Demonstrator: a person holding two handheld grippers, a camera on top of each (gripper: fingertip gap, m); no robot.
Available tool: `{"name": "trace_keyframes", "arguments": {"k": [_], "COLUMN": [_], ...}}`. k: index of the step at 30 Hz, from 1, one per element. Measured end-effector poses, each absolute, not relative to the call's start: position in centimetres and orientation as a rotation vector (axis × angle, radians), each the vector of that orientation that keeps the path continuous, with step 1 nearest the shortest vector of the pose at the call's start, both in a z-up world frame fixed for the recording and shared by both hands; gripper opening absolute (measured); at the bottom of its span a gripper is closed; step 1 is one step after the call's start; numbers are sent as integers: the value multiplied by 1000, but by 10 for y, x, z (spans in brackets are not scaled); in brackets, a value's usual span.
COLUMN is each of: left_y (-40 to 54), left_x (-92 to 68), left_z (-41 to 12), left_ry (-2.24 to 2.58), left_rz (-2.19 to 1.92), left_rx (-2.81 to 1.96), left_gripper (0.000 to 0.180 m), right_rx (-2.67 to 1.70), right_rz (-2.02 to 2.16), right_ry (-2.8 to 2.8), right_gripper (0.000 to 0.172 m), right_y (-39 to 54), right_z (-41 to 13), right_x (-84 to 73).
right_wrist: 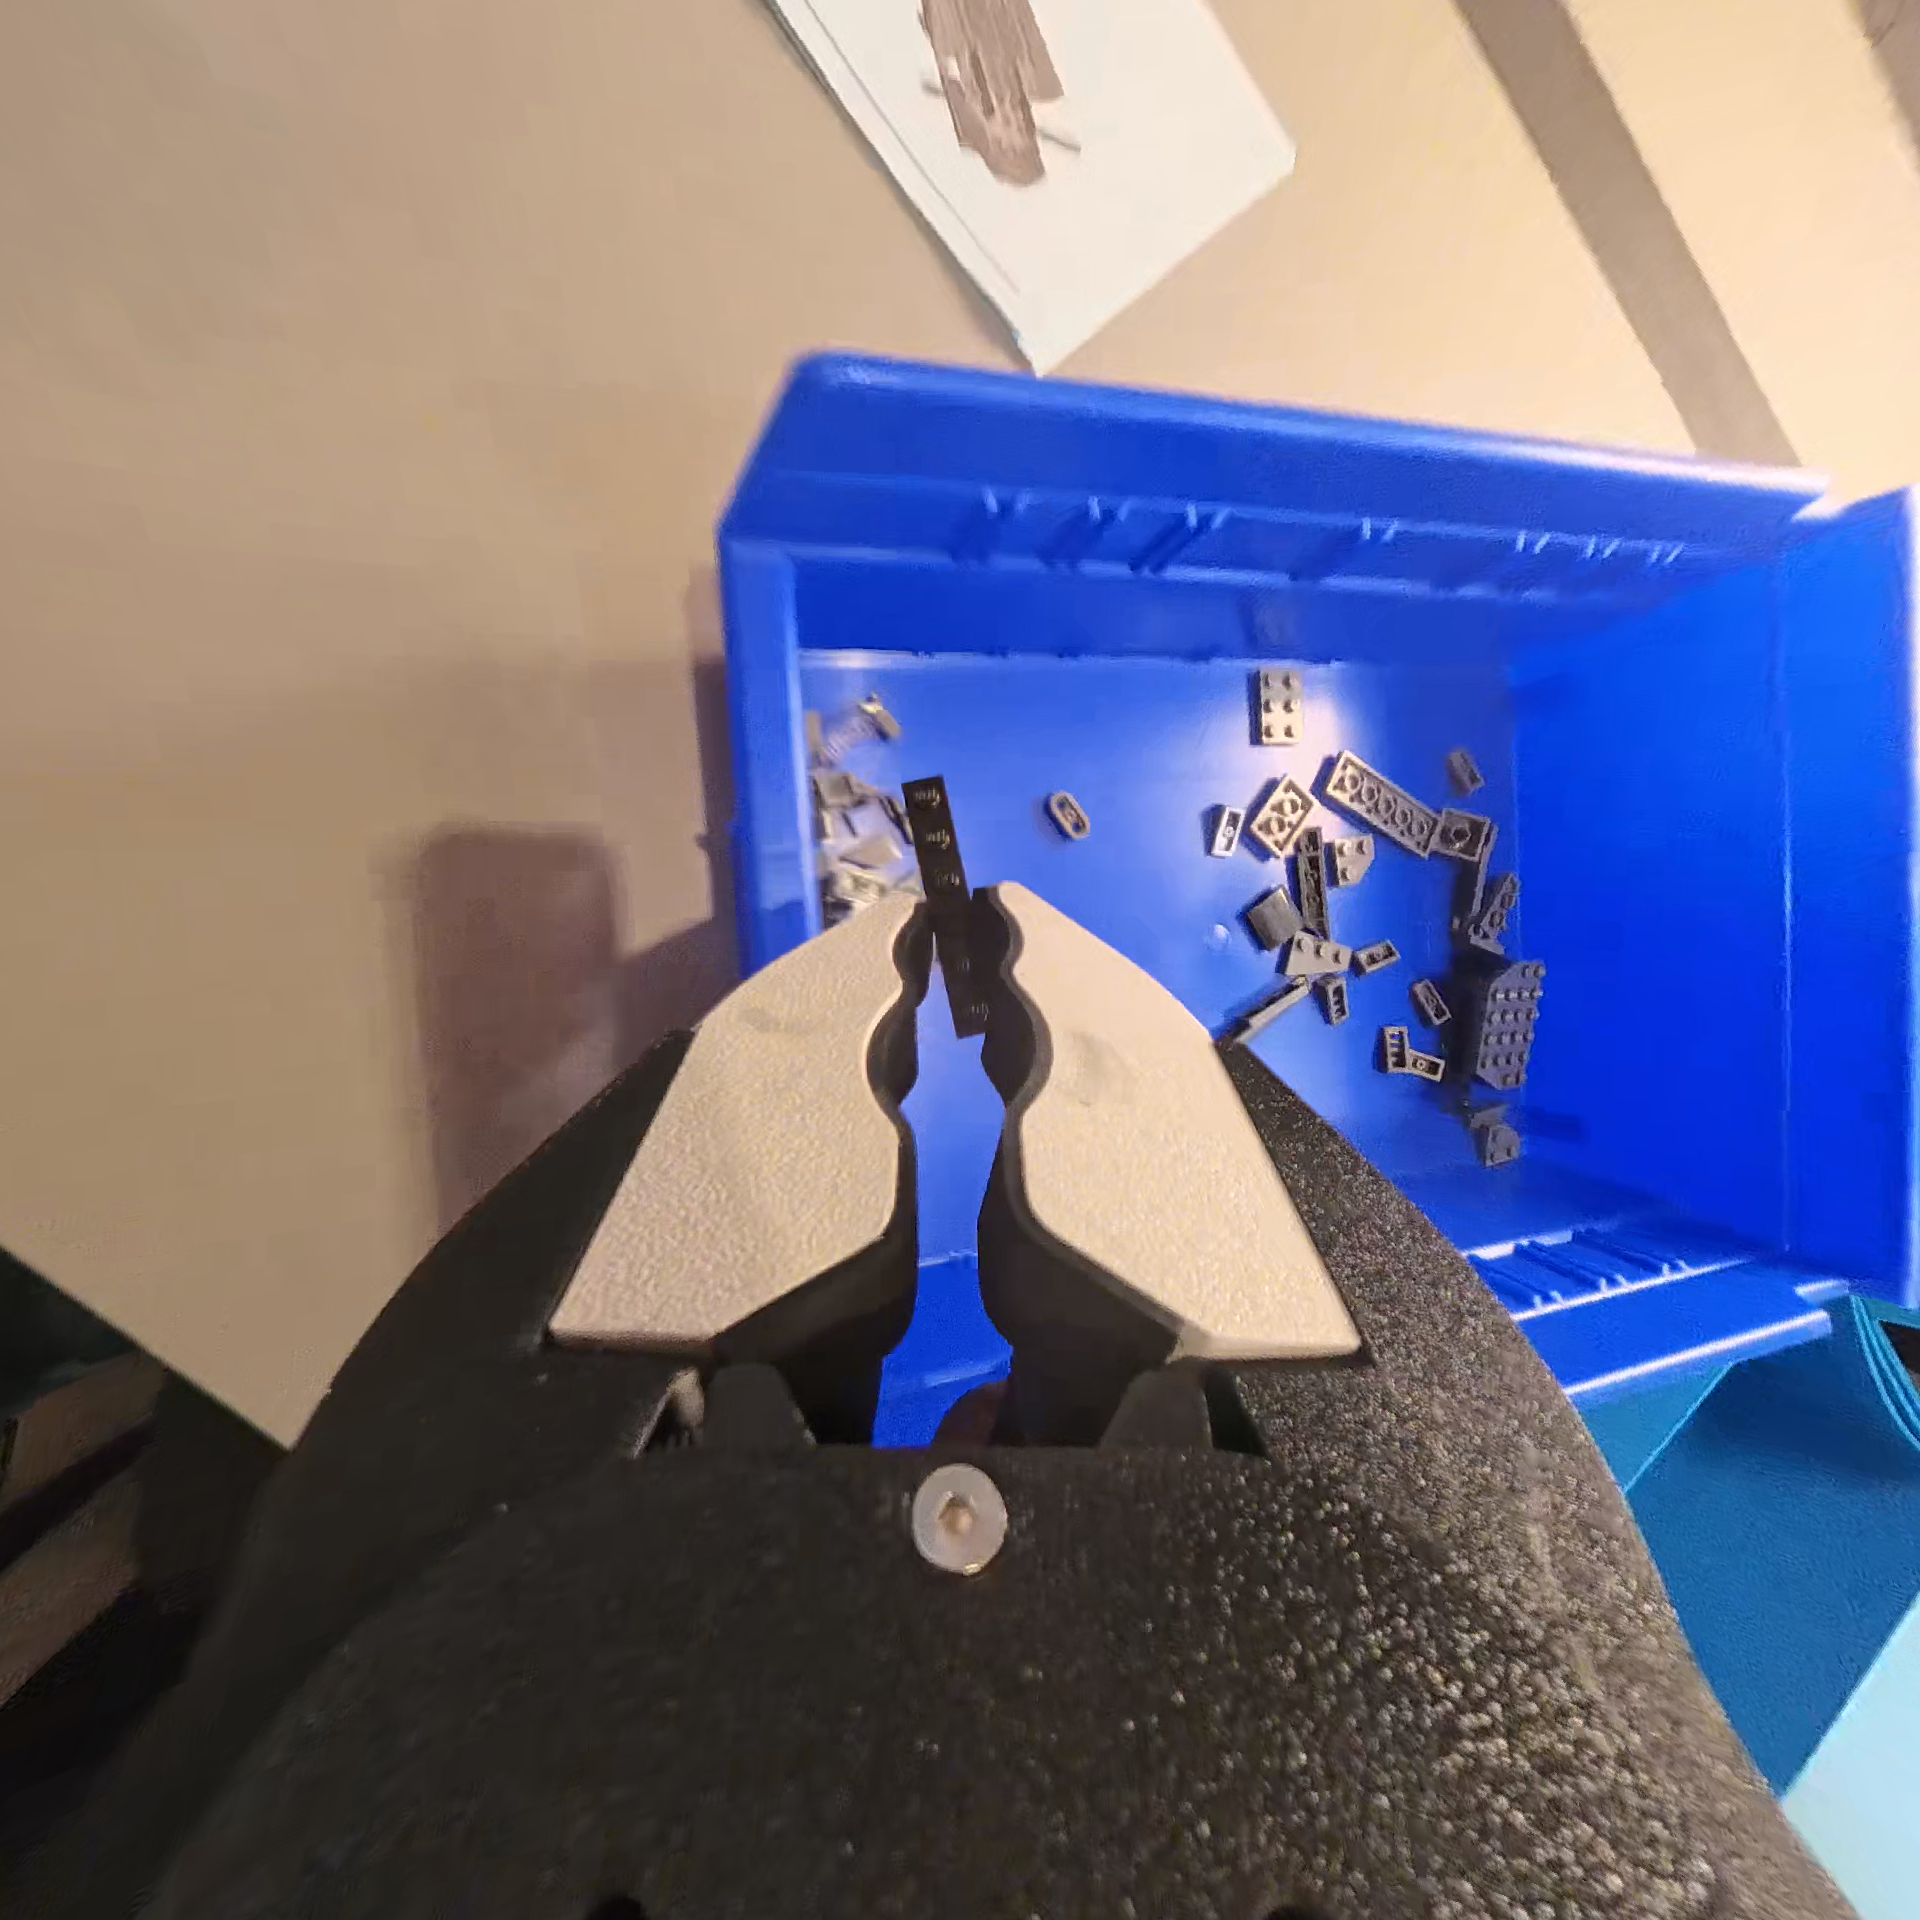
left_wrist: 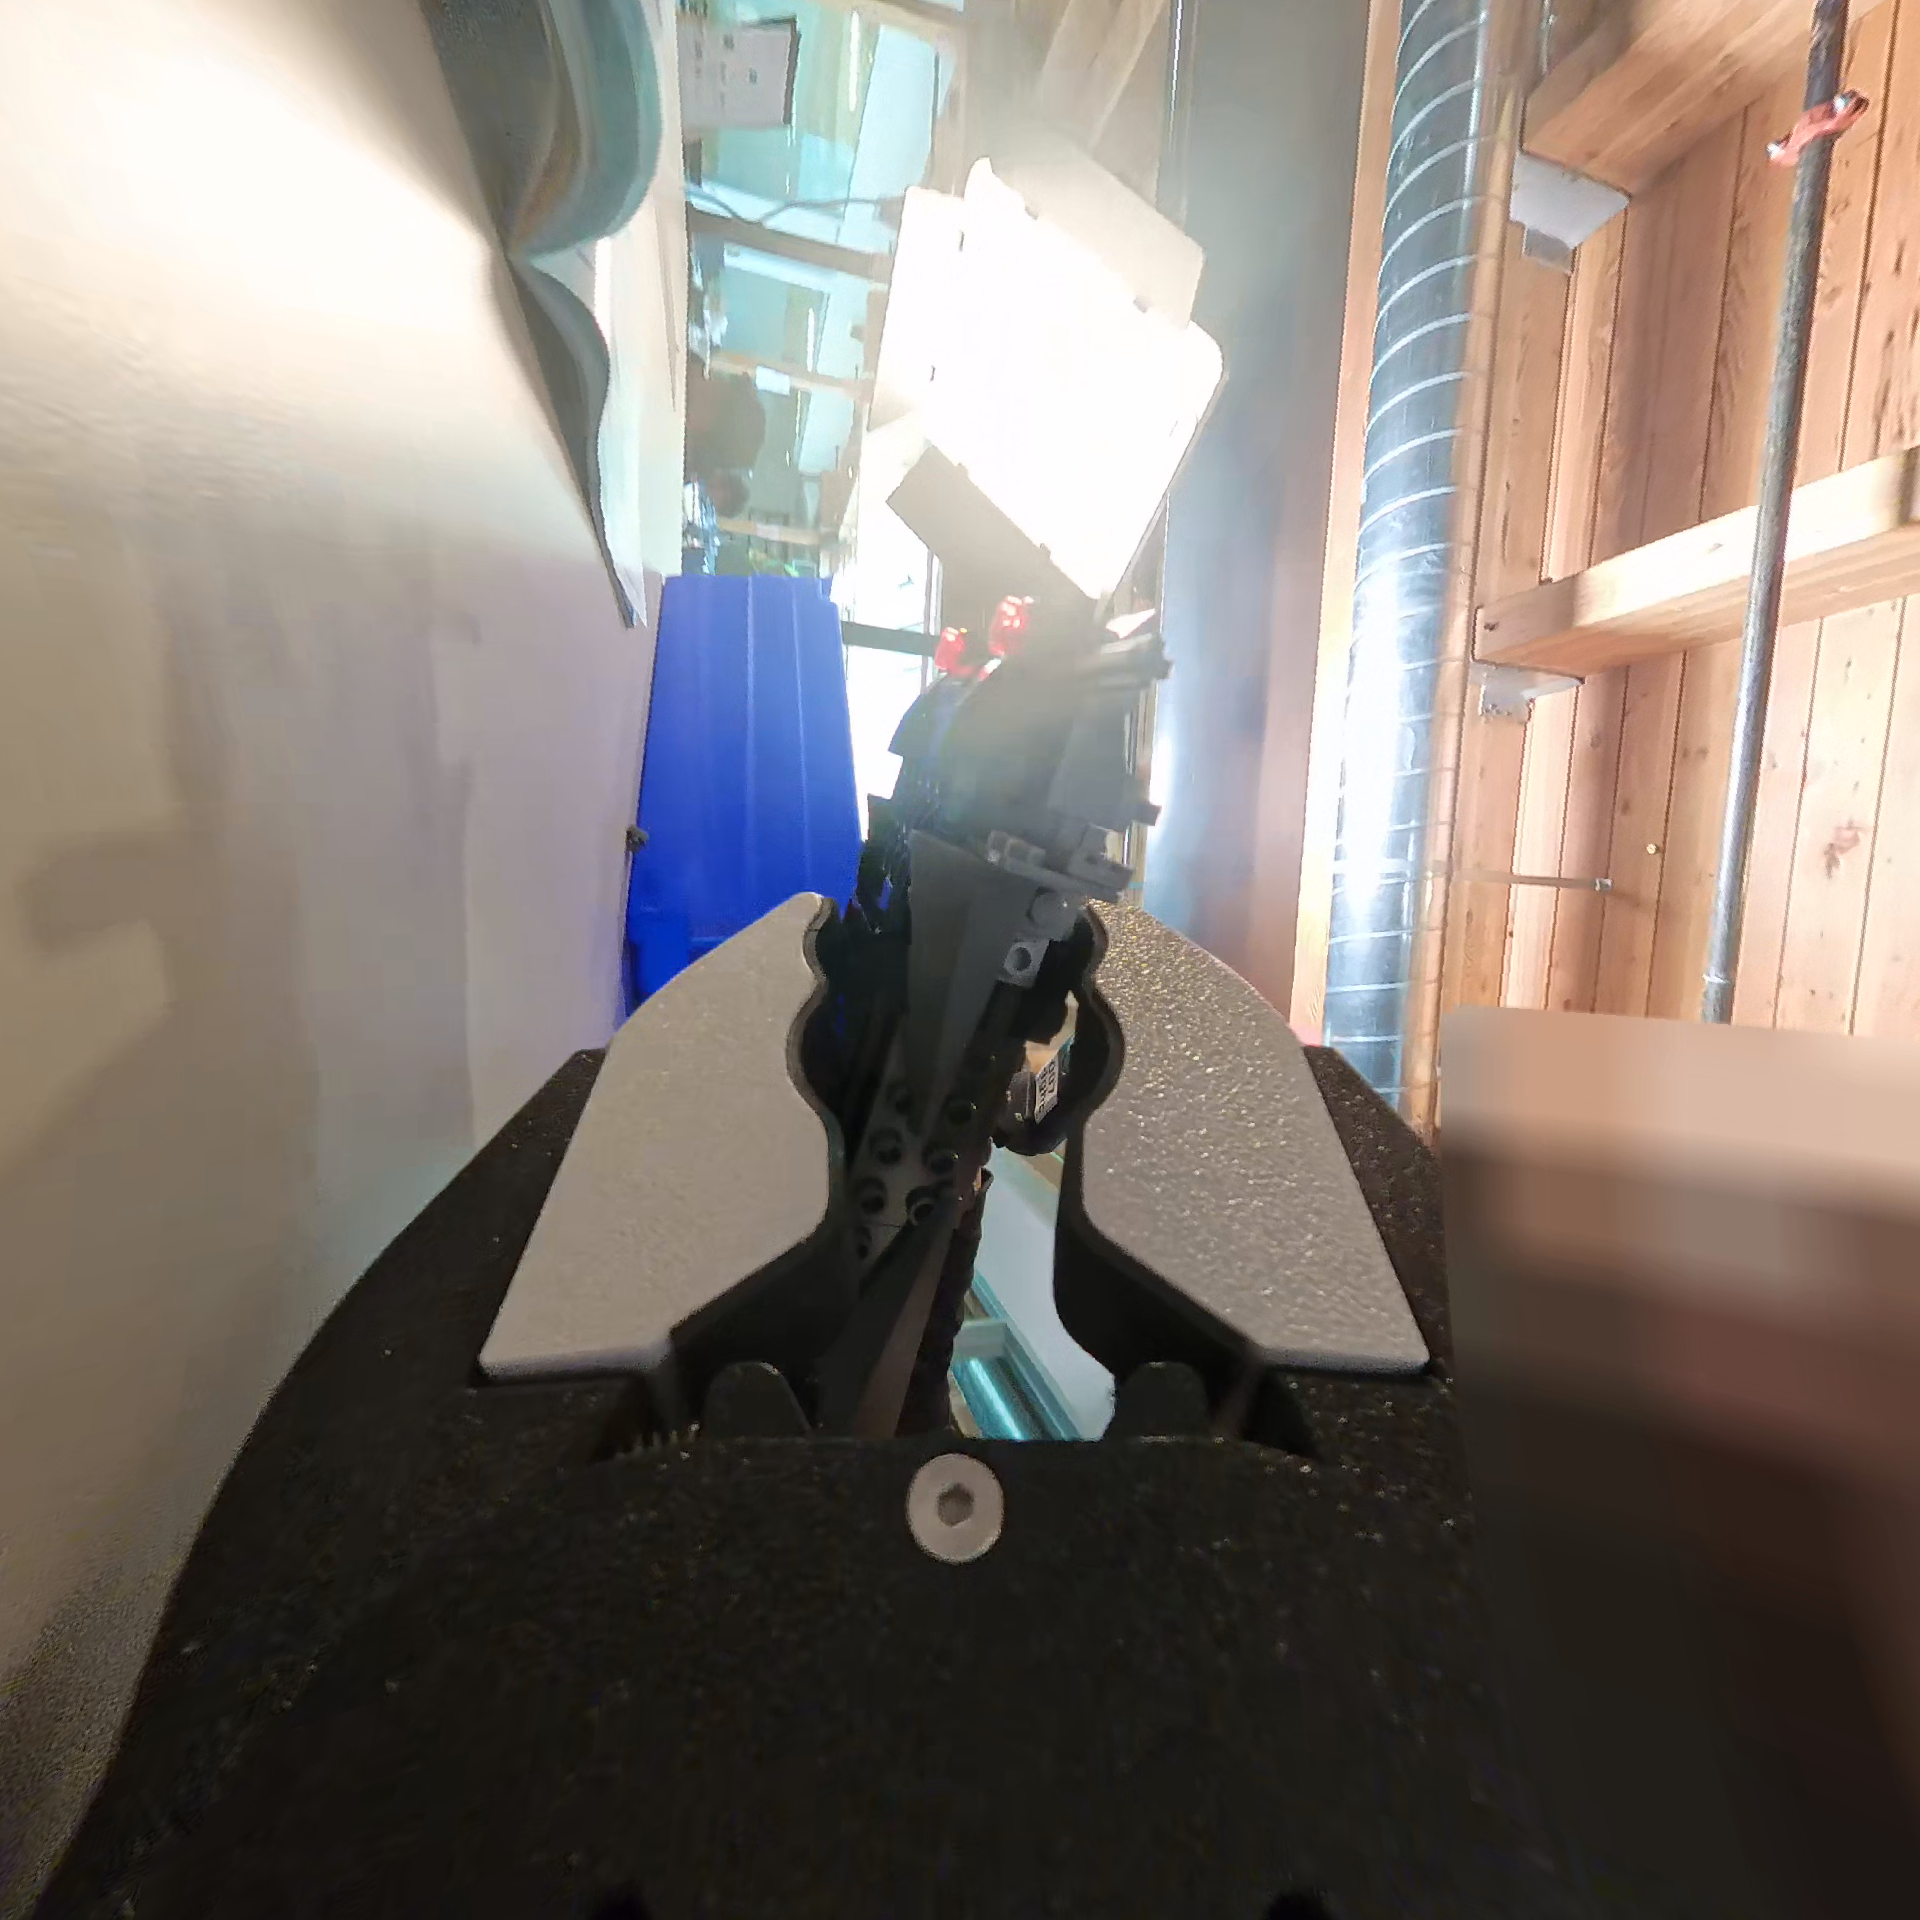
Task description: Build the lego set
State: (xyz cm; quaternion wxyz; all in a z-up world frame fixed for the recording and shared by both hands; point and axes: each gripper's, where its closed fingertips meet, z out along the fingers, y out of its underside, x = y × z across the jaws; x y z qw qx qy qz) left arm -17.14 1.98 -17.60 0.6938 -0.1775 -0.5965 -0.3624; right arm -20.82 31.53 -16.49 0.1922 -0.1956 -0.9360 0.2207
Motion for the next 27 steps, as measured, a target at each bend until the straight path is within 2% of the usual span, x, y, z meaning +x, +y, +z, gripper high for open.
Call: {"name": "trace_keyframes", "arguments": {"k": [9, 11, 16, 27], "left_y": [41, 46, 52, 51], "left_x": [-172, -172, -171, -184], "left_z": [-186, -186, -187, -181], "left_ry": [-1368, -1369, -1382, -1368], "left_rz": [-716, -709, -696, -667], "left_rx": [-352, -343, -350, -433], "left_gripper": [42, 42, 42, 42], "right_rx": [-480, -465, -464, -544], "right_rz": [406, 375, 489, 503], "right_ry": [-2748, -2752, -2751, -2715], "right_gripper": [8, 14, 27, 27], "right_y": [351, 357, 375, 453], "right_z": [-204, -204, -182, -150], "right_x": [-247, -252, -263, -278]}}
